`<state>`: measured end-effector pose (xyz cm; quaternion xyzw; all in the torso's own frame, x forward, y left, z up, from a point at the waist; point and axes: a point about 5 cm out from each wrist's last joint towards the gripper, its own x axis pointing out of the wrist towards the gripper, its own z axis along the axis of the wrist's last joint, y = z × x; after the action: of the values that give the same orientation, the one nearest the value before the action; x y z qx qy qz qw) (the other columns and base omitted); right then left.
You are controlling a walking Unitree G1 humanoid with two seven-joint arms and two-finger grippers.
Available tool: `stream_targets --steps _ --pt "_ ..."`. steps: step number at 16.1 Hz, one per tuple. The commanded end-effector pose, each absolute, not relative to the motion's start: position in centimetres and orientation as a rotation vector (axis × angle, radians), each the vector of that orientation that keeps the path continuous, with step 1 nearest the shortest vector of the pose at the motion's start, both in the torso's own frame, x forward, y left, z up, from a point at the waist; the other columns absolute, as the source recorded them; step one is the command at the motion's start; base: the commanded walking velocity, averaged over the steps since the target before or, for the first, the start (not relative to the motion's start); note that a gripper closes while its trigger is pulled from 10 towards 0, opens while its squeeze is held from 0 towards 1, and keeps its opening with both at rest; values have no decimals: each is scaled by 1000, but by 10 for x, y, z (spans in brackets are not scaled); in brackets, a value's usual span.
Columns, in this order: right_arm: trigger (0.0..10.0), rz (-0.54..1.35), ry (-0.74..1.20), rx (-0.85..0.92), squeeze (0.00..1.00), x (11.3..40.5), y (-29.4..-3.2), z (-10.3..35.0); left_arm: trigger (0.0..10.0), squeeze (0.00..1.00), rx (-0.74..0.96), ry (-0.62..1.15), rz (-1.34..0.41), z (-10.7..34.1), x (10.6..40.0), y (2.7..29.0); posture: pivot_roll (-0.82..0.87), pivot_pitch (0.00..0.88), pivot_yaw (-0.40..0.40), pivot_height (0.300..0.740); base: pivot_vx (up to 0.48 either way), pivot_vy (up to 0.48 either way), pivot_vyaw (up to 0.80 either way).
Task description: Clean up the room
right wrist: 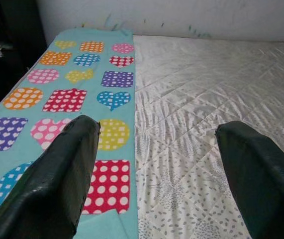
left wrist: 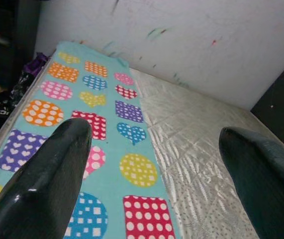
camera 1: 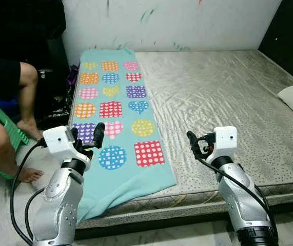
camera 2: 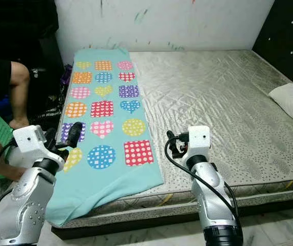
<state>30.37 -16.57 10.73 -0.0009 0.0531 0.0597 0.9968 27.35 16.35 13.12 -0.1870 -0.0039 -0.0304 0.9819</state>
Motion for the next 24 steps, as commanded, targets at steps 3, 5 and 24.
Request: stream_targets --steps 3,5,24 --pt "10000 113 102 -5 0 304 -168 110 10000 0 -377 5 -71 130 275 162 -49 0 -10 740 0 479 0" --pt "10000 114 101 -8 0 305 -169 111 10000 0 -370 -8 -74 132 276 160 -51 0 -13 740 0 240 0" --pt "10000 84 105 -40 0 309 -180 111 10000 0 -392 -27 -121 136 277 150 -65 0 -9 740 55 0 0"
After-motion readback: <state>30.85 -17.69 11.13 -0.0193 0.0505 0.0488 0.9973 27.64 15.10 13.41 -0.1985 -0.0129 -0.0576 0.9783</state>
